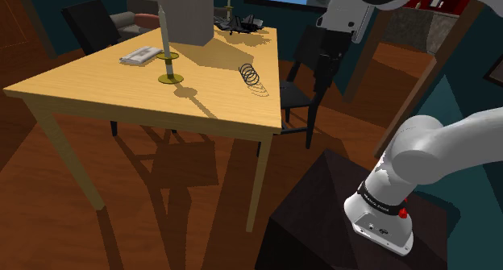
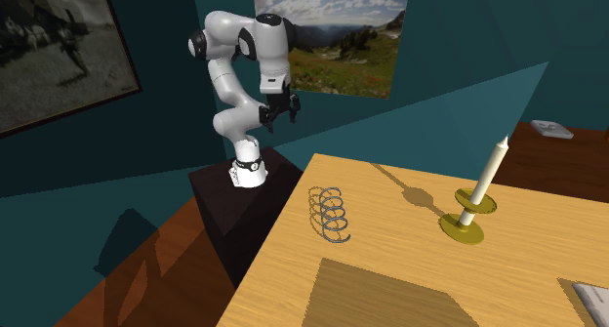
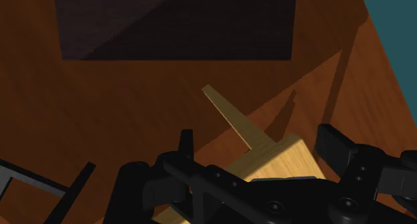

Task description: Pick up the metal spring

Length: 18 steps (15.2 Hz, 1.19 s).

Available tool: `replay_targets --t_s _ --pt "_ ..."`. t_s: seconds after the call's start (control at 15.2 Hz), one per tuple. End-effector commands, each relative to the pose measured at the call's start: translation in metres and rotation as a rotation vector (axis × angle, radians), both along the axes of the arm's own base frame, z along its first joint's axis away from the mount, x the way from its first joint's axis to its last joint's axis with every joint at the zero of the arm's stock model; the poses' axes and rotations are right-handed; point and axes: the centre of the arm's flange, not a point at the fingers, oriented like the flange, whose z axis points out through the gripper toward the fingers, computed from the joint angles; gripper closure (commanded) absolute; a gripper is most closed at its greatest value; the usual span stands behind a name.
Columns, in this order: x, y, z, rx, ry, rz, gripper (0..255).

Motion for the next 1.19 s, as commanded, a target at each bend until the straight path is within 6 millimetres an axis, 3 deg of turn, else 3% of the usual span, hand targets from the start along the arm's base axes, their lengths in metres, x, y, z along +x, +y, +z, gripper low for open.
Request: replay_targets --t_s 0.0,1.12 --pt "0.0 0.0 0.0 0.0 0.0 0.0 0" --pt "0.213 -0.043 -0.023 -0.016 -0.027 -0.097 0"
